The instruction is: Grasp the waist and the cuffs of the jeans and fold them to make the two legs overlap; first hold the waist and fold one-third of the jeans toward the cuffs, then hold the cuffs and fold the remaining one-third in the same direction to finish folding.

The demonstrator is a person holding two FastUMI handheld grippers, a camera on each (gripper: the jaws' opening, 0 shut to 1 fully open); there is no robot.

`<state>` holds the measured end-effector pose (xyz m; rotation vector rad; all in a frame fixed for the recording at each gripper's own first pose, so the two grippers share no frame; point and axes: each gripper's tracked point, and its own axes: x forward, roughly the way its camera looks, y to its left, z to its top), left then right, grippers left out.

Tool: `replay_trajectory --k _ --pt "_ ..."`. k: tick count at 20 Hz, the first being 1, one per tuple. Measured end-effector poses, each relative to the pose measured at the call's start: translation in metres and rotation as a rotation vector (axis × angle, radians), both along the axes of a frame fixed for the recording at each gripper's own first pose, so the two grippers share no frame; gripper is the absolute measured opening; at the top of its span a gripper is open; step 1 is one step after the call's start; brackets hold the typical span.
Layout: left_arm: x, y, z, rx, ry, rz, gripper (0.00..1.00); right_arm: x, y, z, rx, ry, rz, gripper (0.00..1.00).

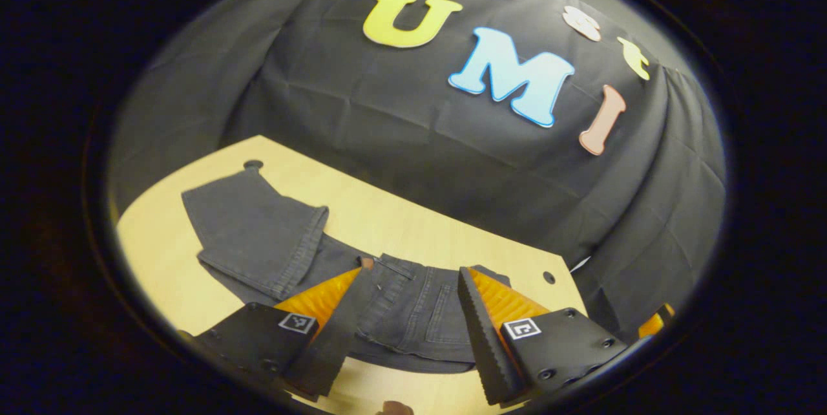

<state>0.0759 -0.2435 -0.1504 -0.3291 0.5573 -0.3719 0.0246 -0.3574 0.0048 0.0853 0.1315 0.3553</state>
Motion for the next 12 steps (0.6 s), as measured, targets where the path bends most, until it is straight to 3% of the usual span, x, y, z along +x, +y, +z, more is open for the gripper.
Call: replay_trajectory --k 5,6,12 --pt "-0.023 0.023 0.034 0.144 -0.187 -0.033 0.94 -0.013 -0.002 0.012 -0.002 -0.049 -0.040 0.95" --pt "-0.030 0.030 0.042 0.160 -0.222 -0.031 0.90 -0.017 -0.005 0.017 0.006 -0.062 -0.051 0.94" --pt "-0.057 0.034 0.075 0.176 -0.342 -0.043 0.96 -0.028 -0.018 0.037 0.014 -0.129 -0.096 0.95"
